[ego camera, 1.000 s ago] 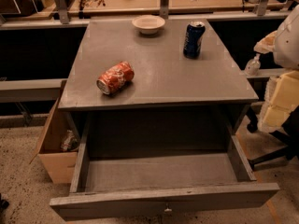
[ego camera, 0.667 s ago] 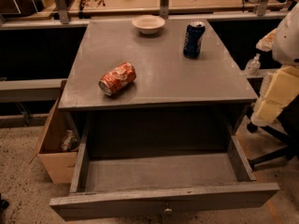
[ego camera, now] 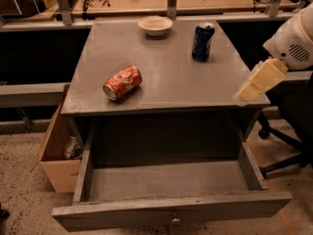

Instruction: Place pepsi can into top drawer

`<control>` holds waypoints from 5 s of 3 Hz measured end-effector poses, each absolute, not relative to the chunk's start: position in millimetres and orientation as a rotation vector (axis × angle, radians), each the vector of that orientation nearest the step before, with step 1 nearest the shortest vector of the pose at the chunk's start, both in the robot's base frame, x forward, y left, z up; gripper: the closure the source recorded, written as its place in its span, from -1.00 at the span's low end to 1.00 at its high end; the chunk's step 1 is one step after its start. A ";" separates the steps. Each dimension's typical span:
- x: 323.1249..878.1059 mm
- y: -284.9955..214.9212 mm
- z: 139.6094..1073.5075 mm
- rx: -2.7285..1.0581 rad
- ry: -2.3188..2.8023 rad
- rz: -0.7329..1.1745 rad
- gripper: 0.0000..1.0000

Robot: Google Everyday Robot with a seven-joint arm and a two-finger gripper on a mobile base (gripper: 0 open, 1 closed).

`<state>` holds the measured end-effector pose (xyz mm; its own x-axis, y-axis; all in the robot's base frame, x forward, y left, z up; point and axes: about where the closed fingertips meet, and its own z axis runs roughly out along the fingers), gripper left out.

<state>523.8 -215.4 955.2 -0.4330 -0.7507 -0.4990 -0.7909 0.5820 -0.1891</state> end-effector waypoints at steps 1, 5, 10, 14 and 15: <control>543.3 -220.1 921.3 -1.122 2.160 0.233 -1.00; 717.4 -251.0 921.0 -0.531 1.808 0.303 -1.00; 789.0 -187.3 898.7 -0.467 1.720 0.449 -1.00; 839.2 -171.4 905.2 -0.595 1.605 0.425 0.23; 811.2 -174.3 921.7 -0.611 1.623 0.494 0.71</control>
Offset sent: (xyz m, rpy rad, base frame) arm 0.1080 -0.0628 -0.0445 0.4512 -0.5235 -0.1279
